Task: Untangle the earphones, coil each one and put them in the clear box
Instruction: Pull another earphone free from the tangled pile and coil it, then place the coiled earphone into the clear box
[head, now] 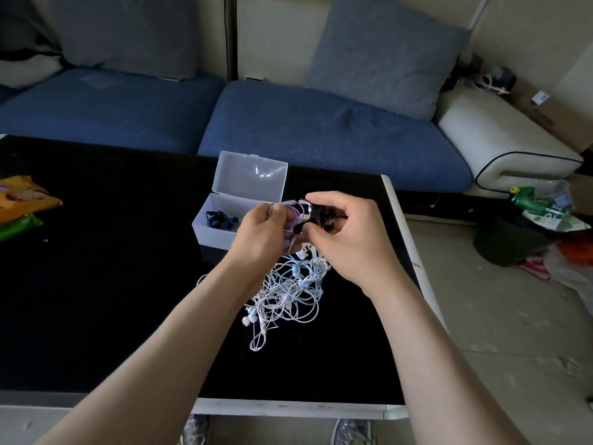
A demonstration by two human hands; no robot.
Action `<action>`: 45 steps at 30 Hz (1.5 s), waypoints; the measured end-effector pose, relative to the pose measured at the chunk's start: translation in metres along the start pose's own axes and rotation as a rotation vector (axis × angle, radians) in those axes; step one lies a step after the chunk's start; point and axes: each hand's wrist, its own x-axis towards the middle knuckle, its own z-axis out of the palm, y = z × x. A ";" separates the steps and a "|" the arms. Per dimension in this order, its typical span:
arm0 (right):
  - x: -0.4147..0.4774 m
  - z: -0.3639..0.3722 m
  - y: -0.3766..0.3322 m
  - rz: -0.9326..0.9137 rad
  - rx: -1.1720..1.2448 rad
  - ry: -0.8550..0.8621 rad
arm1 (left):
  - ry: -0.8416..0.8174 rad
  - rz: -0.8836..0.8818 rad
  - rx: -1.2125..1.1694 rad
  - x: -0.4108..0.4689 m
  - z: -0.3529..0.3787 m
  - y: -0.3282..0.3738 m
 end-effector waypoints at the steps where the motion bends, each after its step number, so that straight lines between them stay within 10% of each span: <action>1: -0.001 0.001 0.000 -0.037 -0.061 0.027 | -0.011 -0.005 0.006 -0.001 0.000 0.000; 18: -0.007 0.020 -0.003 -0.298 -0.213 0.016 | 0.045 0.159 0.316 -0.005 -0.007 0.001; 45: -0.003 0.023 -0.007 -0.087 -0.030 0.137 | -0.035 0.590 0.647 -0.009 -0.014 -0.004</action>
